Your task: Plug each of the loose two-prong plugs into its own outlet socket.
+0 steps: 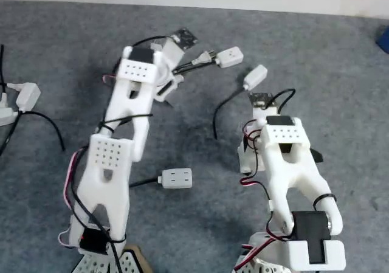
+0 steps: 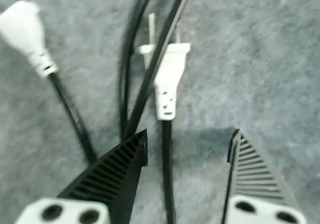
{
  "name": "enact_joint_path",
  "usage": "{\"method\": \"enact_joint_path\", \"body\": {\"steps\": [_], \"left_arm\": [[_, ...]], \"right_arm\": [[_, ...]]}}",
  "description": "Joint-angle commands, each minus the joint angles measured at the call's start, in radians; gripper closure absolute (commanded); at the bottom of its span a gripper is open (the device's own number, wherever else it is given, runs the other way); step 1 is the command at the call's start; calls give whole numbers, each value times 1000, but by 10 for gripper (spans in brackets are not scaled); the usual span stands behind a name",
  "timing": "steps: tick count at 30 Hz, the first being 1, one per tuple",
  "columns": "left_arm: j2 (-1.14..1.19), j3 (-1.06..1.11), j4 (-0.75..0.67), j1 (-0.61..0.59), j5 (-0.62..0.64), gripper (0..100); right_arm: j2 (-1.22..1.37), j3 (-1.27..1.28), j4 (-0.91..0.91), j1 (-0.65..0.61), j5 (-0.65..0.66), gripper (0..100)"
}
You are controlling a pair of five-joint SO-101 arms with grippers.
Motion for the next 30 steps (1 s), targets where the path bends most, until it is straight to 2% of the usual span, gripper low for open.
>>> {"method": "enact_joint_path", "body": {"steps": [1,9,11,14,16,20,30], "left_arm": [[110,-193,51,1,-11,733],[263,-340,68,-64,-11,736],[277,-338,72,-65,-11,784],[292,-340,98,-58,-18,916],[292,-344,141,-53,-74,973],[297,-344,209,-44,-101,975],[294,-343,216,-53,-98,975]], "right_arm": [[-88,4,-7,12,12,335],[-239,107,-13,10,14,335],[-266,119,-13,10,14,335],[-291,137,-8,10,14,335],[-300,148,-8,10,14,335],[-305,151,-8,10,14,335],[-305,151,-7,10,14,335]]}}
